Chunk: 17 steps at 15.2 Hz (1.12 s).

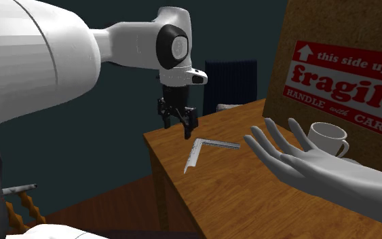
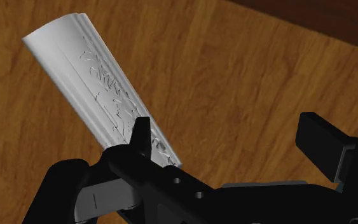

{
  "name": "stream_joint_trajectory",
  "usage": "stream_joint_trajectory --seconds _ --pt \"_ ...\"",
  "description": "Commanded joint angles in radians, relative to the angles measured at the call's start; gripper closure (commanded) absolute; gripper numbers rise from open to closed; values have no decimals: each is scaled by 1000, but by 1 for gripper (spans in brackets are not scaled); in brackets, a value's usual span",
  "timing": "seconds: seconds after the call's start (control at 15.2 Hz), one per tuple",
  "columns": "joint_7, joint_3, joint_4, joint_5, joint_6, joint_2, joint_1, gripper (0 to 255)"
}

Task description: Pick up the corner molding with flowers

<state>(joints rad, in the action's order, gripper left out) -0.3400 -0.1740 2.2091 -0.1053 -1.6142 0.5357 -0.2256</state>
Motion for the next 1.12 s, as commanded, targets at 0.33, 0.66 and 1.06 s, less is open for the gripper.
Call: stream_joint_trajectory --seconds 0.33,0.66,1.06 --pt "-129 -81 -60 20 -78 -93 -91 0" --pt "-129 -86 9 17 -145 -91 -93 0" --pt "-130 -87 31 16 -166 -89 -94 255"
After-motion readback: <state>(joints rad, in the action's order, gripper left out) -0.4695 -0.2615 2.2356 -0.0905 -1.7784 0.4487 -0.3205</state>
